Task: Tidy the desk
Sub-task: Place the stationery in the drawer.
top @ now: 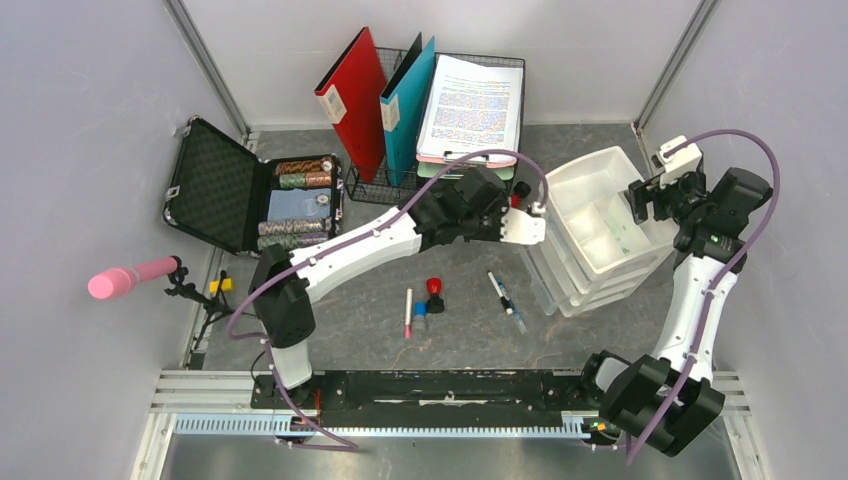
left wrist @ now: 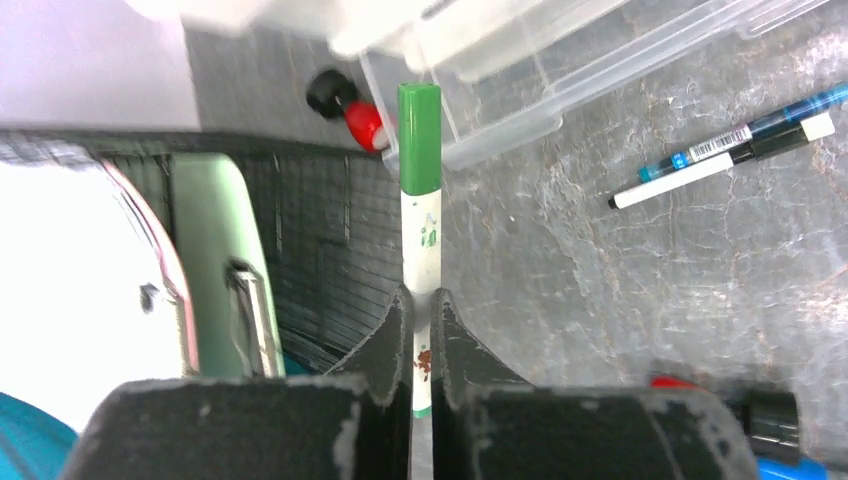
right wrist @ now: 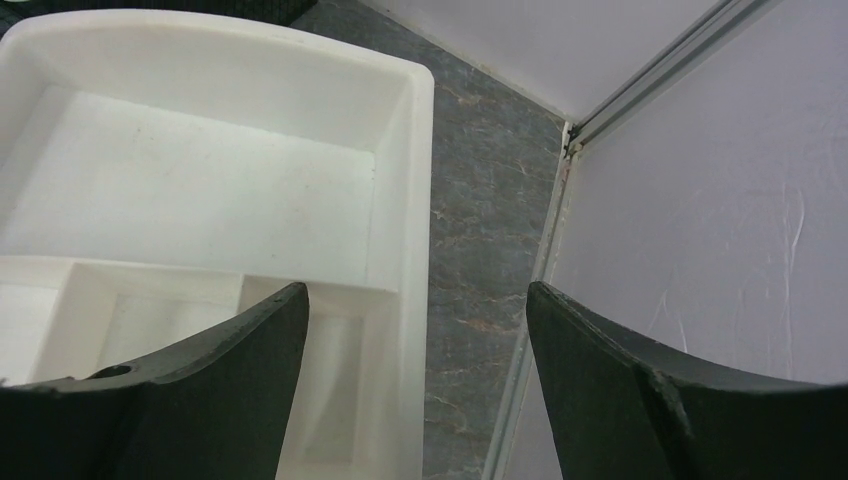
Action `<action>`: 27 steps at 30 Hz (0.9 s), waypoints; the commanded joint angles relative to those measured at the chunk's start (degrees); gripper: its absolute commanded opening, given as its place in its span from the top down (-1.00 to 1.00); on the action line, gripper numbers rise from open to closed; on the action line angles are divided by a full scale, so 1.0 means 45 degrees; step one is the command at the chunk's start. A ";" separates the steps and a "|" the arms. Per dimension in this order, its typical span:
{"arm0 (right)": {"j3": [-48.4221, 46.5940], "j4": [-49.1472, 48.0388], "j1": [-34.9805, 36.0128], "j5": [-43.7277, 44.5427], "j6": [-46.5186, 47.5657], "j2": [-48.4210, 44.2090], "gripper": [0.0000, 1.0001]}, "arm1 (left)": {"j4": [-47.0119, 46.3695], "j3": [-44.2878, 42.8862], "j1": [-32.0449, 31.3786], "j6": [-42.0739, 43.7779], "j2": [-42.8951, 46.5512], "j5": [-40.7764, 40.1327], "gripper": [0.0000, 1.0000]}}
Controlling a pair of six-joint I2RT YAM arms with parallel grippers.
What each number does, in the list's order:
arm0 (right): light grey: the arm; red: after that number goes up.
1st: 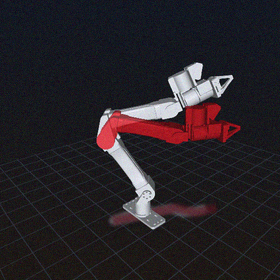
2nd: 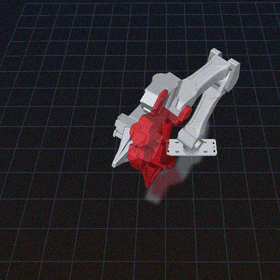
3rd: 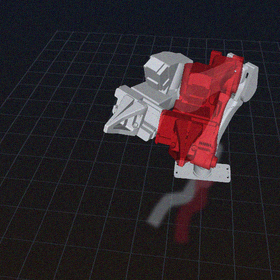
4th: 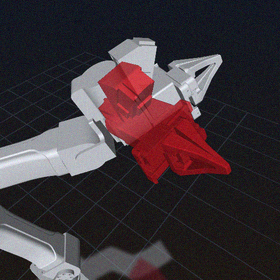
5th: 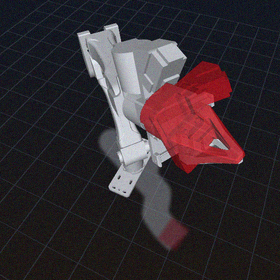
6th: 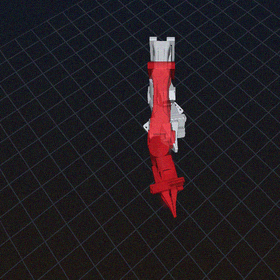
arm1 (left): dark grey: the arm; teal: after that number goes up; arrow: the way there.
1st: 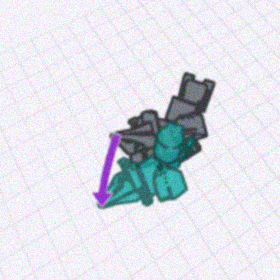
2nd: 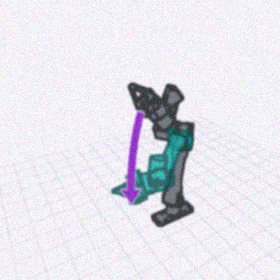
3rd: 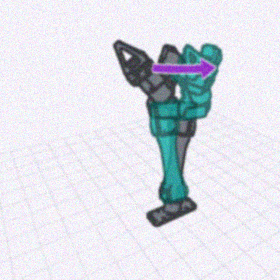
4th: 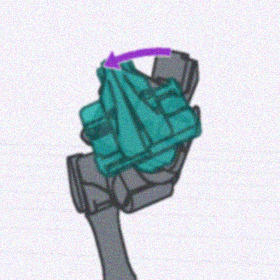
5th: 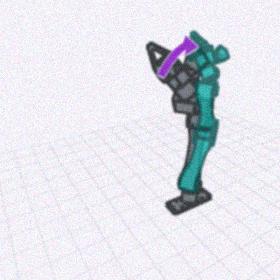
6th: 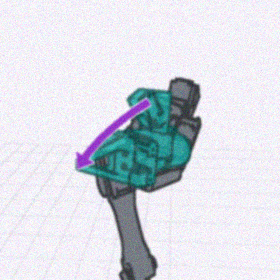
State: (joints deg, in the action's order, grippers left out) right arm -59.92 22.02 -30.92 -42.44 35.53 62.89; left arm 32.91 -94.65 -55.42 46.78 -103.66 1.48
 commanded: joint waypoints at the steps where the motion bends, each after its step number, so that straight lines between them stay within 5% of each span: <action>1: 0.1339 0.1570 0.0152 -0.0595 -0.0615 0.0174 -0.72 | 0.0014 -0.0975 -0.1089 0.3039 0.0057 -0.0816 0.96; 12: 0.1402 0.1669 0.0152 -0.0400 -0.0417 0.0321 -0.74 | 0.1066 -0.3501 -0.2571 0.6745 -0.2008 -0.0861 0.94; 19: 0.1471 0.1652 0.0152 -0.0307 -0.0367 0.0399 -0.75 | 0.1242 -0.3556 -0.2841 0.8060 -0.2781 -0.1232 0.77; 27: 0.1524 0.1660 0.0152 -0.0238 -0.0368 0.0399 -0.76 | 0.0238 -0.3587 -0.2895 0.7532 -0.3027 -0.1779 0.07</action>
State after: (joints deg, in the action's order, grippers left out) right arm -57.60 18.04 -30.94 -43.42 32.77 62.22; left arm 37.50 -108.40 -68.03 80.03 -117.69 -4.03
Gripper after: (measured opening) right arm 0.873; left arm 0.416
